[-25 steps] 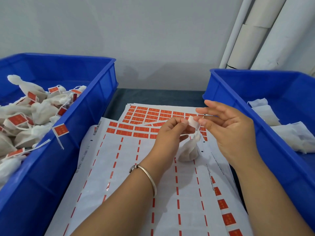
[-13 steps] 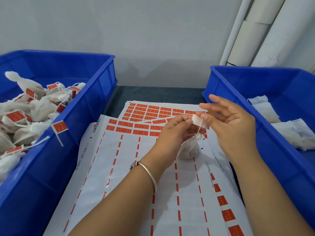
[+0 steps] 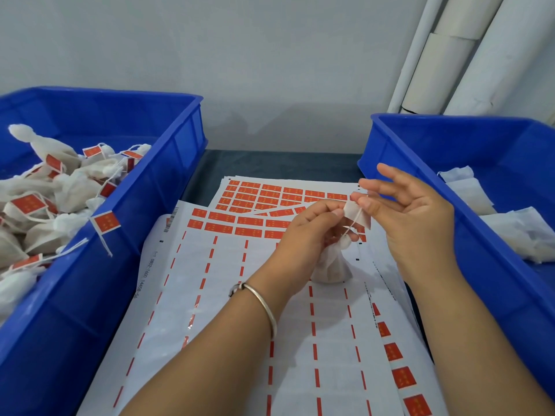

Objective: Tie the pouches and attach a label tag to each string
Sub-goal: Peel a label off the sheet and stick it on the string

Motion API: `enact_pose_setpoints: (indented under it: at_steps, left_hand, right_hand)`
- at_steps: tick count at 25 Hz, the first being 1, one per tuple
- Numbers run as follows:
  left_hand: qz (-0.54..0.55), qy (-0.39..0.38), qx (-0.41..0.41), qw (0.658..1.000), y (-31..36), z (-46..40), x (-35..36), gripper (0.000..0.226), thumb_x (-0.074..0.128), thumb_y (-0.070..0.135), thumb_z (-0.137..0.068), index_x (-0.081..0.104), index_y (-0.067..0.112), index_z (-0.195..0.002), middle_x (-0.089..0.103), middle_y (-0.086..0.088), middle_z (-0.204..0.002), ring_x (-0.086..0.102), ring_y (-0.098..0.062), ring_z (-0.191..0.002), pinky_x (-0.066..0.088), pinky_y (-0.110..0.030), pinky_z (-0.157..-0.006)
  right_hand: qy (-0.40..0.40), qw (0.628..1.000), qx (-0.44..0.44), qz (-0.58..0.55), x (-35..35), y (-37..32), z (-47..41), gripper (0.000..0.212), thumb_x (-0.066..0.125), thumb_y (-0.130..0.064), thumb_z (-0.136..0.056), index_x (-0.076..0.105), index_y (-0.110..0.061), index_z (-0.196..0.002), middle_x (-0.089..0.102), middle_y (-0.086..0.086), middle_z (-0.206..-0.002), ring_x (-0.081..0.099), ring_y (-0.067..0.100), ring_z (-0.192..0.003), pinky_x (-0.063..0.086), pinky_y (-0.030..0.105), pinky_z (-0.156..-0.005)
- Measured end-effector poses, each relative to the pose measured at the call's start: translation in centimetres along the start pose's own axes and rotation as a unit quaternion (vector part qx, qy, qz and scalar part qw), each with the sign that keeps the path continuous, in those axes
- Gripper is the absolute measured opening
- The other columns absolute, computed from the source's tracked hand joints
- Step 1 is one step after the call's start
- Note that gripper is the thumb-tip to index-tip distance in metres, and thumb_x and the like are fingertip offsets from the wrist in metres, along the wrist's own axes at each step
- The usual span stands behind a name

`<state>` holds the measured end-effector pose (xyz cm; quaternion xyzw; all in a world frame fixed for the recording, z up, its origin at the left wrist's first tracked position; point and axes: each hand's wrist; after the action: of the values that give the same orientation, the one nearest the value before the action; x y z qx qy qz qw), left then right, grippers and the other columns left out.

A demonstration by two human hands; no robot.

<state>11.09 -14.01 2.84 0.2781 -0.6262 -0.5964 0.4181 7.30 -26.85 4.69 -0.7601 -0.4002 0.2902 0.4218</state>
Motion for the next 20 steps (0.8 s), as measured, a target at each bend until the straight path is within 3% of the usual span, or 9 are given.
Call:
enact_pose_setpoints:
  at_steps: [2, 5, 9, 12, 15, 17, 20]
  left_hand:
    - [-0.016, 0.002, -0.003, 1.000, -0.1, 0.1, 0.0, 0.028, 0.045, 0.025, -0.097, 0.069, 0.031, -0.085, 0.069, 0.009, -0.082, 0.061, -0.015, -0.085, 0.045, -0.031, -0.086]
    - [-0.018, 0.015, -0.011, 1.000, -0.1, 0.0, 0.2, 0.034, 0.050, 0.024, -0.095, 0.072, 0.041, -0.075, 0.068, 0.018, -0.081, 0.060, -0.018, -0.097, 0.044, -0.037, -0.094]
    - [-0.006, 0.042, -0.027, 0.999, -0.1, -0.1, 0.2, 0.034, 0.054, 0.026, -0.093, 0.072, 0.044, -0.071, 0.069, 0.018, -0.083, 0.060, -0.019, -0.101, 0.046, -0.036, -0.096]
    - [0.003, 0.060, -0.033, 0.998, 0.0, -0.2, 0.1, 0.037, 0.054, 0.025, -0.093, 0.071, 0.047, -0.067, 0.068, 0.019, -0.082, 0.060, -0.020, -0.103, 0.043, -0.039, -0.098]
    - [0.002, 0.056, -0.030, 0.998, 0.0, -0.1, 0.1, 0.037, 0.053, 0.024, -0.094, 0.071, 0.043, -0.067, 0.069, 0.019, -0.074, 0.061, -0.019, -0.099, 0.041, -0.043, -0.100]
    - [0.006, 0.054, -0.027, 0.998, -0.1, -0.1, 0.0, 0.033, 0.052, 0.024, -0.094, 0.071, 0.036, -0.070, 0.070, 0.013, -0.078, 0.062, -0.021, -0.098, 0.041, -0.046, -0.102]
    - [0.014, 0.043, -0.024, 0.999, -0.1, -0.2, -0.1, 0.032, 0.050, 0.023, -0.095, 0.071, 0.031, -0.072, 0.071, 0.010, -0.080, 0.064, -0.019, -0.094, 0.042, -0.045, -0.101]
  right_hand:
    - [0.011, 1.000, 0.010, 0.007, -0.2, 0.3, -0.2, 0.036, 0.071, -0.017, -0.081, 0.059, -0.046, -0.100, 0.070, -0.026, -0.091, 0.068, 0.001, -0.091, 0.053, 0.011, -0.073]
    - [0.013, 1.000, 0.022, 0.011, -0.4, 0.5, -0.3, 0.037, 0.071, -0.017, -0.081, 0.059, -0.047, -0.099, 0.070, -0.027, -0.089, 0.067, -0.003, -0.090, 0.051, 0.008, -0.069]
    - [0.028, 0.998, 0.053, 0.019, -1.0, 1.0, -0.5, 0.028, 0.063, -0.017, -0.089, 0.063, -0.044, -0.096, 0.070, -0.023, -0.094, 0.067, 0.001, -0.093, 0.053, 0.021, -0.081]
    - [-0.050, 0.989, 0.139, -0.025, -1.8, 0.9, -0.7, 0.026, 0.050, -0.015, -0.094, 0.071, -0.029, -0.089, 0.072, -0.012, -0.094, 0.066, 0.005, -0.095, 0.052, 0.028, -0.087]
    - [-0.133, 0.980, 0.135, 0.055, -2.2, 0.7, -0.4, 0.017, 0.061, -0.015, -0.088, 0.073, -0.027, -0.087, 0.071, -0.010, -0.096, 0.063, -0.002, -0.093, 0.050, 0.011, -0.073]
    - [-0.141, 0.978, 0.128, 0.083, -2.1, 0.5, -0.3, 0.013, 0.067, -0.015, -0.083, 0.072, -0.027, -0.085, 0.070, -0.011, -0.096, 0.063, 0.000, -0.092, 0.048, 0.008, -0.068]
    - [-0.131, 0.978, 0.127, 0.102, -1.6, 0.3, -0.1, 0.009, 0.069, -0.014, -0.083, 0.072, -0.022, -0.081, 0.070, -0.009, -0.095, 0.062, 0.007, -0.096, 0.047, 0.019, -0.079]
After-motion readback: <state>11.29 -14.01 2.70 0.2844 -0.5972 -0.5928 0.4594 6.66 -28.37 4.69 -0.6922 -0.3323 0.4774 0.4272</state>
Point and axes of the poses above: each hand's wrist, its own z-axis away from the middle knuckle, its own x-axis out of the palm, y = z × x
